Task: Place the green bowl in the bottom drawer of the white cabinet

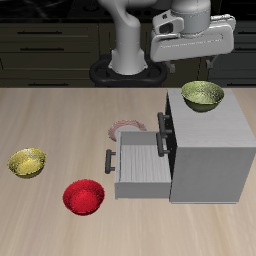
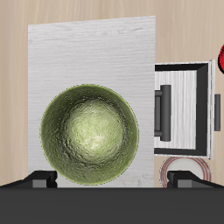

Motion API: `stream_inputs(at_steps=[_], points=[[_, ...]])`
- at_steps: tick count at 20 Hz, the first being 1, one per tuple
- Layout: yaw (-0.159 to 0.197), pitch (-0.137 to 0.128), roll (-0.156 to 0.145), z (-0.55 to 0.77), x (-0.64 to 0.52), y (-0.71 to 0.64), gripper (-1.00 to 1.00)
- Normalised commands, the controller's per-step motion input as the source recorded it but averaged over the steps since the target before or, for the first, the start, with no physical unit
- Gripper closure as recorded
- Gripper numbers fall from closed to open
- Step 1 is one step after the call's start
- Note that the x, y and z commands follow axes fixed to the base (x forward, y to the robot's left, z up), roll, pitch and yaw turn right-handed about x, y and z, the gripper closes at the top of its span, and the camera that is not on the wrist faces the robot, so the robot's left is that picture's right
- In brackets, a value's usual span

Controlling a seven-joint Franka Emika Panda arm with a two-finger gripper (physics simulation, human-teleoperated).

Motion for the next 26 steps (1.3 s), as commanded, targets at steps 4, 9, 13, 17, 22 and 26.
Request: stream_inputs(at_steps=[4,9,13,17,22,26], points=[[-0.028,0.008,-0.012,-0.03,0.17,-0.08,-1.00],[-0.013,0.006,-0.002,-0.11,0.12,-0.05,-1.00],[-0.016,0.034,-0.008,-0.24,0.08,-0.04,-1.00],[-0.031,0.043,0.011,-0.23,-0.01,0.03,-1.00],[-0.039,0.058,0.026,-0.20,-0.06,0.06,-1.00],[0.019,0.035,0.010,-0.18,-0.06,0.01,-1.00]])
